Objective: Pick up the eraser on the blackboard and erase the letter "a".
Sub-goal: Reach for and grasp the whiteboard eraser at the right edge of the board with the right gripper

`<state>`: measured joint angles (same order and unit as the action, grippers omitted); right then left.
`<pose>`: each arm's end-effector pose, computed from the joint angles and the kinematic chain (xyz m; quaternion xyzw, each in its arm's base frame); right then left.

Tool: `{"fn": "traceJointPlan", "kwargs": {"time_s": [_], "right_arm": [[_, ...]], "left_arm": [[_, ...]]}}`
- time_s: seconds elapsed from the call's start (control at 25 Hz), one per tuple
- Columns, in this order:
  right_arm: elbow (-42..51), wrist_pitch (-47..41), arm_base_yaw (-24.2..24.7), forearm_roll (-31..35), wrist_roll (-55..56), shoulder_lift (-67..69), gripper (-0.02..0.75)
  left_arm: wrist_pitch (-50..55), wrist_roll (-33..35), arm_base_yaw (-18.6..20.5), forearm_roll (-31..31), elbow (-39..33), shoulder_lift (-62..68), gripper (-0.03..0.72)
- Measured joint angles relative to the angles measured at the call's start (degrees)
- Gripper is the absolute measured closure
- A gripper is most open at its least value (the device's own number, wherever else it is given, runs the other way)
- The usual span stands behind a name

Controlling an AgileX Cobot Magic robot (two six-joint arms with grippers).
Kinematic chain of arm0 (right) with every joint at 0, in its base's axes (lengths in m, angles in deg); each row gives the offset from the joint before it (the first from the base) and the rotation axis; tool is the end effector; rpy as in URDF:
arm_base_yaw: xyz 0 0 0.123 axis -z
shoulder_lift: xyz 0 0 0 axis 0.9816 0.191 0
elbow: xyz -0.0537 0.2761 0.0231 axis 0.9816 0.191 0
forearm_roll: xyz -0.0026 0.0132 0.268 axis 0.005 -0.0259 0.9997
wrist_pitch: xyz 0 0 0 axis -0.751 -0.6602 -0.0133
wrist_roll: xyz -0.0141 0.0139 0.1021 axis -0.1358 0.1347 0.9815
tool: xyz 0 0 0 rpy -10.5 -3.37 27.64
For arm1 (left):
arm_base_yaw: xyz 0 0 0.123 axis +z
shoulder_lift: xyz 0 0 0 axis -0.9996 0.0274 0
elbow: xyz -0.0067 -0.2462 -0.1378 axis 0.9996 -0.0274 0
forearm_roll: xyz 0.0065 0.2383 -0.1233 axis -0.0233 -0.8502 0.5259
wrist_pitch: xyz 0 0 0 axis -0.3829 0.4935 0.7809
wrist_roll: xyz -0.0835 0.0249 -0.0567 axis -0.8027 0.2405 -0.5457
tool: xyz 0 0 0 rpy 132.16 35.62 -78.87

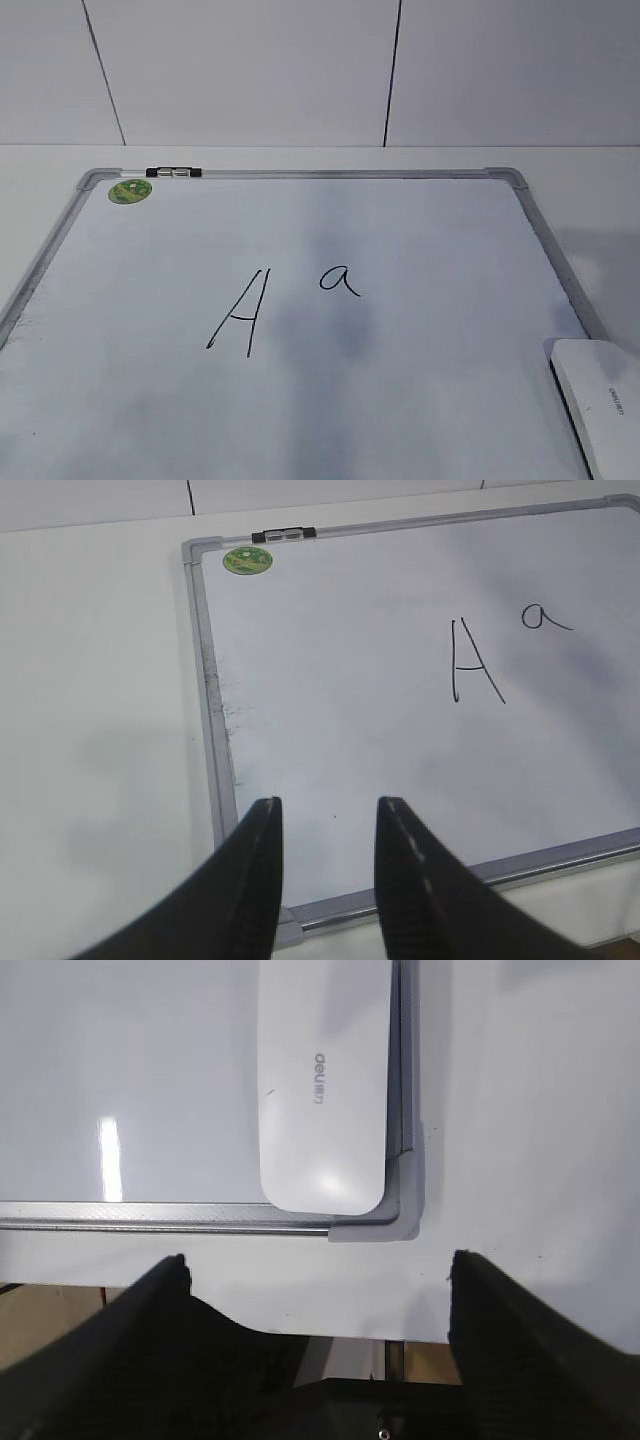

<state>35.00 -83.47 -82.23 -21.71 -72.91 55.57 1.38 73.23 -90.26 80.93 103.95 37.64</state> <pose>0.1570 0.0236 0.2803 0.0131 0.9866 0.0818 0.1409 0.0184 -0.0235 0.2856 0.0809 0.8493 -0.0968 0.5126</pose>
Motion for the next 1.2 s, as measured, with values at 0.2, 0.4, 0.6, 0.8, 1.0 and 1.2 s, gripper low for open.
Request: {"fn": "traceJointPlan", "kwargs": {"time_s": [0.2,0.4,0.6,0.8,1.0,1.2], "right_arm": [[-0.12,0.12,-3.0,0.03,0.4,4.48,0.104],[-0.12,1.79,-7.11,-0.9,1.66,8.6,0.105],[-0.12,3.91,-9.96,-2.96,3.63,12.33,0.105],[-0.12,6.17,-10.03,-3.58,4.69,16.59,0.112],[-0.12,8.77,-10.03,-3.67,5.15,18.92,0.116],[-0.12,10.27,-10.03,-4.17,5.15,19.05,0.12]], "left_arm": [[0.0,0.0,0.0,0.0,0.0,0.0,0.449],[0.0,0.0,0.0,0.0,0.0,0.0,0.449],[0.0,0.0,0.0,0.0,0.0,0.0,0.449],[0.0,0.0,0.0,0.0,0.0,0.0,0.449],[0.0,0.0,0.0,0.0,0.0,0.0,0.449],[0.0,0.0,0.0,0.0,0.0,0.0,0.449]]}}
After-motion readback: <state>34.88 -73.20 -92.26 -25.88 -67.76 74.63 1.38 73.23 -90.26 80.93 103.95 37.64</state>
